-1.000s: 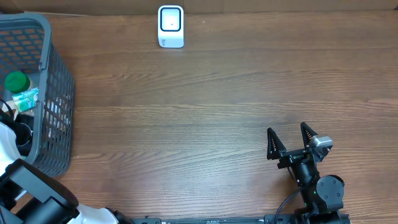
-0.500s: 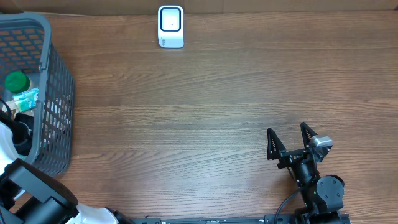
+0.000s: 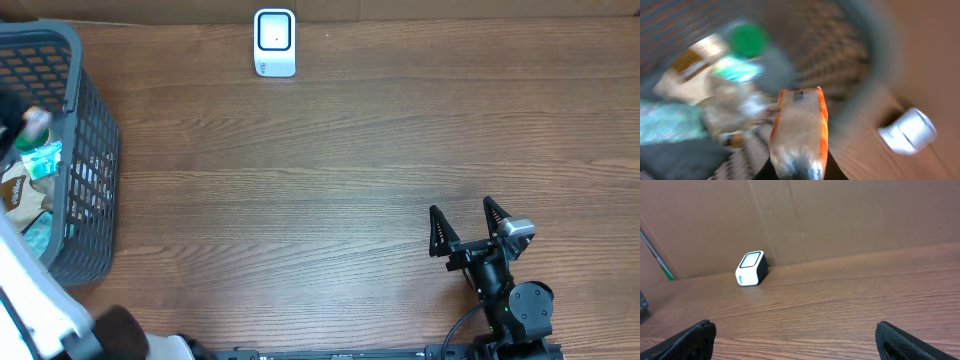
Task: Scan the item barcode
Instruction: 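Carry the orange box to the scanner and set it on the table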
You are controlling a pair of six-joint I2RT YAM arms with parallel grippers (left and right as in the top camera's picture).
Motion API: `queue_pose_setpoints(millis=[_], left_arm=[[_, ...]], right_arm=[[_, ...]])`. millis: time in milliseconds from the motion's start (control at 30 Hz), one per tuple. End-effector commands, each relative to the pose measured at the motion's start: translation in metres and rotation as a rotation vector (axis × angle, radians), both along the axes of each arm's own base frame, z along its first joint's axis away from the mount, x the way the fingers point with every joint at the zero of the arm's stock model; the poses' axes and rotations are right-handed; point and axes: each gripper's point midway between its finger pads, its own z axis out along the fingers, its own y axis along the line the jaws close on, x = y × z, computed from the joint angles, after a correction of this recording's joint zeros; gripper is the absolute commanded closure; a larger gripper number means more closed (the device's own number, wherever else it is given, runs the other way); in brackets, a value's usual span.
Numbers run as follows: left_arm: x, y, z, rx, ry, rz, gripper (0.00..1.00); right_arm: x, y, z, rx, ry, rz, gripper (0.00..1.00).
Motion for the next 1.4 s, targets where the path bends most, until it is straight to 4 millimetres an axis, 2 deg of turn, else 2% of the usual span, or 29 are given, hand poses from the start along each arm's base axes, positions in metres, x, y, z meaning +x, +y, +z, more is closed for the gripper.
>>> queue_pose_setpoints(millis=[0, 33, 67, 133, 200, 300, 367, 500, 600, 700, 867, 1000, 1167, 1267, 1367], left_arm=[[-0.001, -0.071, 0.037, 0.119, -0.057, -0.236, 0.91], [-0.001, -0.093, 0.036, 0.134, -0.038, -0.286, 0.91], [0.000, -0.106, 0.033, 0.142, -0.020, -0.317, 0.91], [0.000, -0.141, 0.018, 0.160, 0.045, -0.408, 0.91], [-0.001, -0.174, -0.003, 0.164, 0.118, -0.505, 0.91], [-0.001, -0.211, -0.039, 0.172, 0.228, -0.616, 0.91], [-0.002, -0.228, -0.067, 0.178, 0.311, -0.649, 0.89], [0.001, -0.243, -0.129, 0.214, 0.482, -0.612, 0.89], [0.008, -0.263, -0.173, 0.205, 0.560, -0.623, 0.89], [0.014, -0.292, -0.218, 0.190, 0.630, -0.656, 0.90], [0.016, -0.351, -0.267, 0.123, 0.664, -0.784, 0.88], [0.013, -0.394, -0.292, 0.031, 0.653, -0.865, 0.84], [0.014, -0.434, -0.299, -0.131, 0.608, -0.918, 0.73], [0.021, -0.443, -0.296, -0.183, 0.572, -0.911, 0.59], [0.027, -0.436, -0.296, -0.199, 0.565, -0.877, 0.50]], right_arm=[[0.000, 0.000, -0.002, -0.001, -0.003, -0.001, 0.00], [0.000, 0.000, -0.002, -0.001, -0.003, -0.001, 0.00], [0.000, 0.000, -0.002, -0.001, -0.003, -0.001, 0.00], [0.000, 0.000, -0.002, -0.001, -0.003, -0.001, 0.00], [0.000, 0.000, -0.002, -0.001, -0.003, -0.001, 0.00], [0.000, 0.000, -0.002, -0.001, -0.003, -0.001, 0.00], [0.000, 0.000, -0.002, -0.001, -0.003, -0.001, 0.00], [0.000, 0.000, -0.002, -0.001, -0.003, -0.001, 0.00], [0.000, 0.000, -0.002, -0.001, -0.003, -0.001, 0.00], [0.000, 0.000, -0.002, -0.001, -0.003, -0.001, 0.00], [0.000, 0.000, -0.002, -0.001, -0.003, -0.001, 0.00], [0.000, 0.000, -0.002, -0.001, -0.003, -0.001, 0.00], [0.000, 0.000, -0.002, -0.001, -0.003, -0.001, 0.00], [0.000, 0.000, -0.002, -0.001, -0.003, -0.001, 0.00], [0.000, 0.000, -0.002, -0.001, -0.003, -0.001, 0.00]])
